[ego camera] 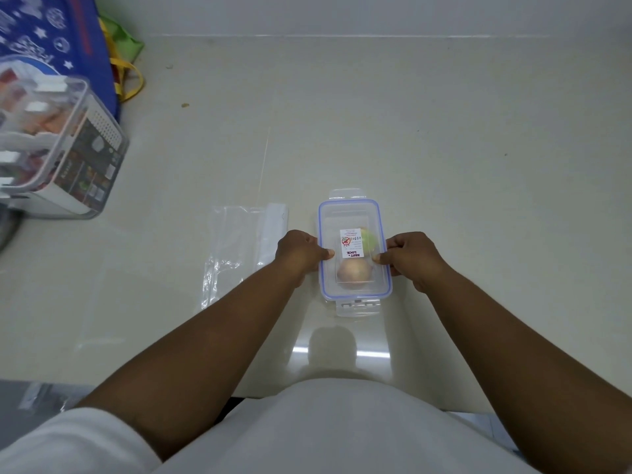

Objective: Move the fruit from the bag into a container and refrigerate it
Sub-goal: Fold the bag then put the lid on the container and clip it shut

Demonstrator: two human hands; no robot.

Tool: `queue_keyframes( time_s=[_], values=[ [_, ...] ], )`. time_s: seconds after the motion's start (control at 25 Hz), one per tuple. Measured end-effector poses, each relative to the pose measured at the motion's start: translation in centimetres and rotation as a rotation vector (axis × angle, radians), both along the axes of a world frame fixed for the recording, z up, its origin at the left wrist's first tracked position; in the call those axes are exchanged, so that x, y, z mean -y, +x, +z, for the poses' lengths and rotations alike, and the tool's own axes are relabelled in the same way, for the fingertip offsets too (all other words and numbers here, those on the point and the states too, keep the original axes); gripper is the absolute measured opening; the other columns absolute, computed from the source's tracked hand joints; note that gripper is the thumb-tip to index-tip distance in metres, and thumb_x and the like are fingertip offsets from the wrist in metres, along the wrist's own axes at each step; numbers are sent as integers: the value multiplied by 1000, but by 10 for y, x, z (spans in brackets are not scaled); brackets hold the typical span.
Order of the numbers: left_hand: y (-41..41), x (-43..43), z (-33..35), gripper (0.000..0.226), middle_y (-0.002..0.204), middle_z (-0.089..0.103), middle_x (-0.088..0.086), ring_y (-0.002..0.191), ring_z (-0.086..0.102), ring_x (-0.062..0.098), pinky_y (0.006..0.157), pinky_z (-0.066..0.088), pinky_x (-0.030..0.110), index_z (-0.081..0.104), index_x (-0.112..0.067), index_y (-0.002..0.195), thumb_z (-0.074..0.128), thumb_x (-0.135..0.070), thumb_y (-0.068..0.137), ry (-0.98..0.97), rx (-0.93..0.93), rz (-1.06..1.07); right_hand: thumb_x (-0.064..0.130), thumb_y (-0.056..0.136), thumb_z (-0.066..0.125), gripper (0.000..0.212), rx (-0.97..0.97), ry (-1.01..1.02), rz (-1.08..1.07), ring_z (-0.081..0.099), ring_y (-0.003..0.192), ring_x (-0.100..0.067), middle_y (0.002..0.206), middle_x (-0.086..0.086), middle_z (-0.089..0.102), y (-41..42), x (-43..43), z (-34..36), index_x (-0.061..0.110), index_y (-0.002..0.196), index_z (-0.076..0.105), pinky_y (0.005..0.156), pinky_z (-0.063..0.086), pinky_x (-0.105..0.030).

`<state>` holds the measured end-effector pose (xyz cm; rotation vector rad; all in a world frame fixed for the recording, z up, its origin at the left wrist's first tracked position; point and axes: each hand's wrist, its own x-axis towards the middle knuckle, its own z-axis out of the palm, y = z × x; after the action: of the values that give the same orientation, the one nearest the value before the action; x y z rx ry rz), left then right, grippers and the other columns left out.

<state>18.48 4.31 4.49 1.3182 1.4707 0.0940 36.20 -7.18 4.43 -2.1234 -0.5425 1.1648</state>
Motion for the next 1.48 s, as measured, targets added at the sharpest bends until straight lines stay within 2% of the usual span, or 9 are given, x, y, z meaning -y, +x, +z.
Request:
queue_keyframes(
  time_s=[0.36, 0.52, 0.68, 0.76, 0.88, 1.0, 1.12, 1.24, 1.48],
  values=[
    [-32, 45, 18, 26, 73, 69, 15, 60, 70, 27, 73, 60, 39, 56, -9, 63, 77, -13, 77, -10, -30, -96, 6, 84, 66, 30, 116, 61, 249, 66, 104, -23, 112, -6, 73, -4, -11, 13, 17, 111, 73, 98, 51, -42],
    [-44, 70, 31, 13, 85, 73, 17, 55, 67, 20, 61, 59, 31, 68, 3, 75, 67, -8, 83, -195, 8, -381, 3, 91, 54, 39, 232, 69, 501, 59, 115, -19, 132, 1, 64, -7, -26, 18, 22, 123, 68, 95, 44, -28],
    [-63, 69, 33, 8, 80, 75, 5, 72, 70, 17, 66, 55, 27, 74, -10, 79, 67, -14, 80, 308, 28, -286, 0, 94, 47, 44, 362, 50, 748, 54, 124, -18, 134, 2, 62, -17, -36, 14, 25, 125, 65, 94, 35, -18],
    [-75, 57, 30, 15, 94, 69, 2, 87, 66, 18, 76, 50, 28, 70, -15, 92, 71, -21, 78, 603, -89, -155, 4, 95, 48, 41, 370, 81, 743, 54, 125, -20, 135, 0, 61, -21, -34, 11, 26, 125, 65, 101, 39, -24],
    [-82, 44, 20, 53, 121, 56, 9, 110, 56, 26, 87, 46, 34, 58, -10, 121, 75, -35, 77, 460, -287, -254, 19, 93, 58, 38, 641, 101, 672, 52, 123, -28, 132, -5, 62, -29, -24, 11, 25, 131, 60, 102, 43, -39],
    [-80, 37, 13, 61, 118, 64, 16, 110, 60, 29, 87, 46, 33, 60, -1, 120, 81, -33, 72, 352, -259, -218, 30, 84, 68, 44, 829, 107, 369, 55, 114, -32, 120, -11, 62, -32, 11, 15, 17, 125, 62, 92, 47, -39],
    [-80, 31, 11, 55, 100, 69, 23, 96, 64, 34, 77, 48, 34, 64, 10, 99, 85, -30, 66, 327, -234, -165, 39, 81, 72, 44, 712, -33, 214, 63, 102, -32, 104, -12, 68, -30, 51, 11, 9, 112, 68, 85, 49, -34],
    [-78, 27, 11, 33, 81, 67, 14, 75, 60, 26, 73, 47, 31, 67, -5, 77, 88, -25, 62, 269, -187, -116, 39, 83, 69, 38, 524, -92, 190, 63, 80, -34, 69, -12, 68, -30, 59, 7, 4, 68, 66, 68, 46, -31],
    [-82, 25, 5, 35, 93, 74, 20, 89, 71, 35, 86, 58, 47, 71, 3, 91, 88, -12, 63, 72, -19, 30, 34, 80, 72, 45, 383, -87, 163, 68, 80, -41, 73, -26, 67, -20, 51, 9, -9, 70, 64, 74, 53, -38]
  ],
)
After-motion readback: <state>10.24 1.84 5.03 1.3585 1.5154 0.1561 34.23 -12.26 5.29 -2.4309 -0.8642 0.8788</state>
